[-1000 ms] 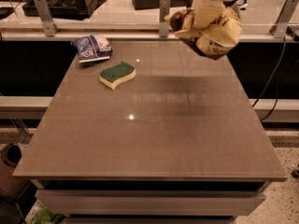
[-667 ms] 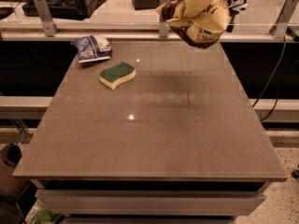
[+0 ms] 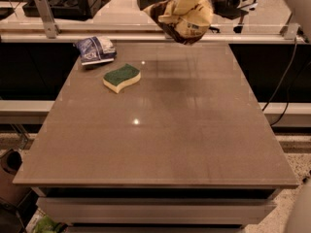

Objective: Move brown chip bag near sponge

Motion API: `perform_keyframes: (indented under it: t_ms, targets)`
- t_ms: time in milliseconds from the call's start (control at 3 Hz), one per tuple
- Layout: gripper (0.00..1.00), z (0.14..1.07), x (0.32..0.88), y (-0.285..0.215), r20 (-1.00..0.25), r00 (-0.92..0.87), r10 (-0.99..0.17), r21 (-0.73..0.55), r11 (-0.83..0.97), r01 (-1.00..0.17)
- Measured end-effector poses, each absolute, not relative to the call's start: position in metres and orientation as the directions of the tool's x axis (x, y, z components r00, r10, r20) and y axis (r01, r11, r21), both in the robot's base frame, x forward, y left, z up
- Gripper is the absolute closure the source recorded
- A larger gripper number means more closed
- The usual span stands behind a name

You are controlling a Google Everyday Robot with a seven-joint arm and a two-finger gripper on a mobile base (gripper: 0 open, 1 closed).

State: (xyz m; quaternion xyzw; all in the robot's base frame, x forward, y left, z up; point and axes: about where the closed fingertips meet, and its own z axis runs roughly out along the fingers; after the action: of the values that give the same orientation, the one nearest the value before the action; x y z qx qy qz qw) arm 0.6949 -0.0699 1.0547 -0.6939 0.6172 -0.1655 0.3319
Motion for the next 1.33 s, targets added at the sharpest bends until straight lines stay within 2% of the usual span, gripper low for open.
perform_keyframes:
  t_ms: [667, 1333]
  targets:
    - [1.0, 1.018, 0.753, -0.05, -0.223, 0.274, -0.936, -0.663, -0.061, -0.746]
    - [1.0, 0.985, 0.766, -0.022, -0.282, 0.342, -0.896, -0.637, -0.092, -0.766]
